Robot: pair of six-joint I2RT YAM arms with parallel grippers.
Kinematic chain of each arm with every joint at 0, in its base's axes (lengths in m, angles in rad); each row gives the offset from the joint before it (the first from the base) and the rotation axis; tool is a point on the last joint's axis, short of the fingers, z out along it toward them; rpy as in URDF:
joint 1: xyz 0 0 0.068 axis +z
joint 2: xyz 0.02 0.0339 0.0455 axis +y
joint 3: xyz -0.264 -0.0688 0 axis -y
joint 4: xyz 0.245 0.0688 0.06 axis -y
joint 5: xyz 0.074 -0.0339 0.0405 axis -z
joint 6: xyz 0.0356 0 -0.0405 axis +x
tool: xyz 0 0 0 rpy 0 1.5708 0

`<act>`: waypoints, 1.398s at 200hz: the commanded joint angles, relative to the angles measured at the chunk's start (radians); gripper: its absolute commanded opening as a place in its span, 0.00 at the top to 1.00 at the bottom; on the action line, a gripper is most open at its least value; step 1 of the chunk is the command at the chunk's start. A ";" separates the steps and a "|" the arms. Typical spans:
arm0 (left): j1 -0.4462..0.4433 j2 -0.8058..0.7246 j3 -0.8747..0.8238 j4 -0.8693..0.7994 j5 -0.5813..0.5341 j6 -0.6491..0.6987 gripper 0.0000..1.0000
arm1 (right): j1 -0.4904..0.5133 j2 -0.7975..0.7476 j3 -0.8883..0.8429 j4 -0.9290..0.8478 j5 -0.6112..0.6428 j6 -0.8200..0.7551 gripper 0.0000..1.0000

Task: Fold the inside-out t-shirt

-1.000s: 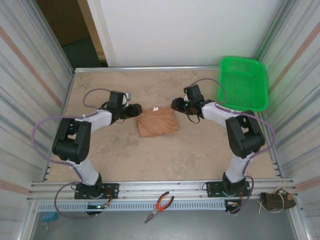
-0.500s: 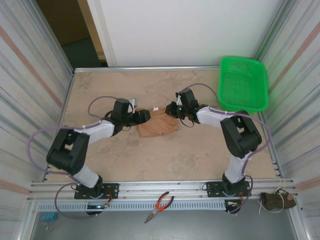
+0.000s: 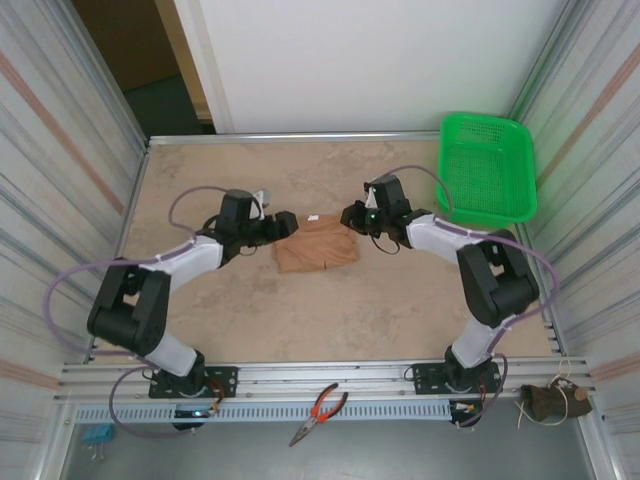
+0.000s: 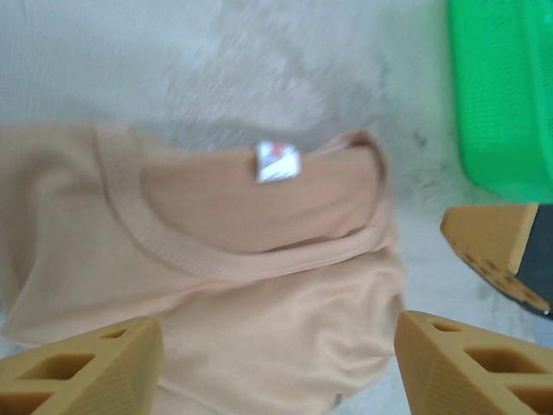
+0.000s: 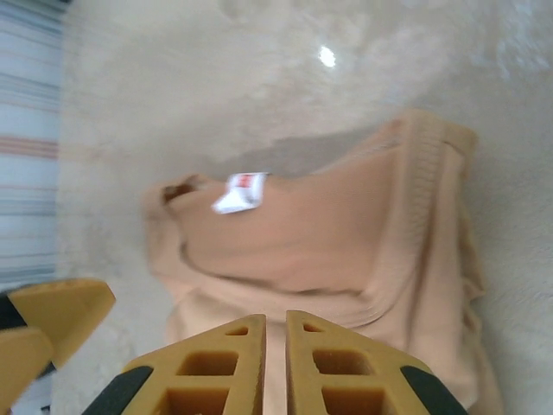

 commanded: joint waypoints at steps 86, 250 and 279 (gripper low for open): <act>0.101 0.244 0.119 -0.179 0.068 0.165 0.23 | 0.046 0.148 -0.065 0.069 0.020 0.025 0.87; 0.243 0.406 0.636 -0.706 -0.128 0.542 0.96 | 0.012 -0.304 -0.104 -0.198 0.102 -0.025 0.58; 0.353 0.517 0.810 -0.804 -0.119 0.583 0.95 | -0.041 -0.469 -0.150 -0.332 0.148 -0.051 0.50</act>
